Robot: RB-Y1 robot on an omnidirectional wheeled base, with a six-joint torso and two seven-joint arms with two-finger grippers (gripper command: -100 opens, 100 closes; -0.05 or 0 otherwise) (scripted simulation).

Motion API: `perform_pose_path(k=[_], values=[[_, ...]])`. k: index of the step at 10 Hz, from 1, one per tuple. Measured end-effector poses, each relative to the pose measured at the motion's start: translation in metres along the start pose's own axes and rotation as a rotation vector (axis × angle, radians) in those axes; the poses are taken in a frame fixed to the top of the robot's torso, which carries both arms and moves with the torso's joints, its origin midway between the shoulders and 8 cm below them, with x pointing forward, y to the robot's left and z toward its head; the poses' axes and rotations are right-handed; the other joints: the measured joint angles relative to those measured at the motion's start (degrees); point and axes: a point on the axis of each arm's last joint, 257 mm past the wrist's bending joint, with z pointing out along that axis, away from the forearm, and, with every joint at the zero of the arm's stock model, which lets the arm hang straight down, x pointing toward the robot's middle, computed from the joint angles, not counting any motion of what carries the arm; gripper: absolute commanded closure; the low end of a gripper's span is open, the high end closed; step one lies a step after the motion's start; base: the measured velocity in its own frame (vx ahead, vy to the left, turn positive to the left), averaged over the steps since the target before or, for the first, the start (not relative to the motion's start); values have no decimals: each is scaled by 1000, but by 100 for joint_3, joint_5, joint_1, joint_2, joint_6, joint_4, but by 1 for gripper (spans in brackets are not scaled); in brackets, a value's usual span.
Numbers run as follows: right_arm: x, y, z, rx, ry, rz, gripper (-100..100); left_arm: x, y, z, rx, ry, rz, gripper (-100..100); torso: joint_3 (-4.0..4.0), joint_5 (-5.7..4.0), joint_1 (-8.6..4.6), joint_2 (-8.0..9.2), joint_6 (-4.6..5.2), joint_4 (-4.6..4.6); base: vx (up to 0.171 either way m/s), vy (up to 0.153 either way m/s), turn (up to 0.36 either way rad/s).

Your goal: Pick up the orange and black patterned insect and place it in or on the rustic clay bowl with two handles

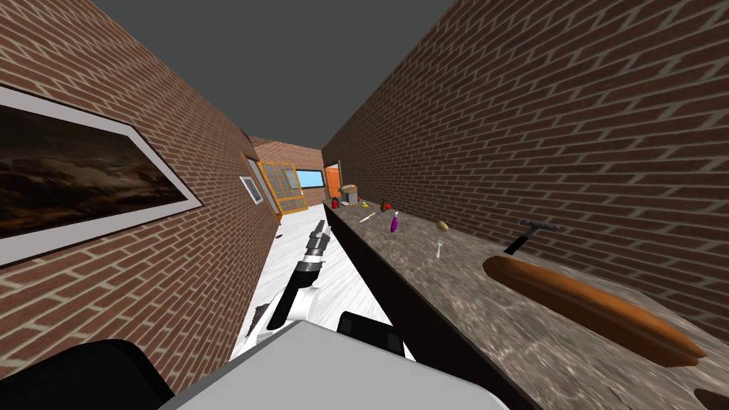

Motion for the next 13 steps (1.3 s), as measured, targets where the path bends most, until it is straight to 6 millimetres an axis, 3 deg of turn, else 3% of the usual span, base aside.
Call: perform_pose_path(k=[4, 7, 11, 12, 13], values=[[-26, 23, 4, -61, -38, -84, -100, 0, 0, 0, 0, 0, 0, 0, 11, -8, -28, 19, -2, 5, -7, -9, 26], [-23, 23, 4, -58, -26, -165, -100, 0, 0, 0, 0, 0, 0, 0, 11, -7, -25, 18, -2, 4, -2, -2, 7], [-2, 9, 12, -50, -27, -144, -100, 0, 0, 0, 0, 0, 0, 0, 14, -9, -31, 23, -1, 6, -7, -8, 25], [-1, 9, 13, -49, -26, -143, 100, 0, 0, 0, 0, 0, 0, 0, 12, -7, -28, 21, -2, 5, 0, 0, 0], [-1, 9, 12, -49, -26, -143, 100, 0, 0, 0, 0, 0, 0, 0, 12, -7, -27, 20, -2, 5, 0, 0, 0]])
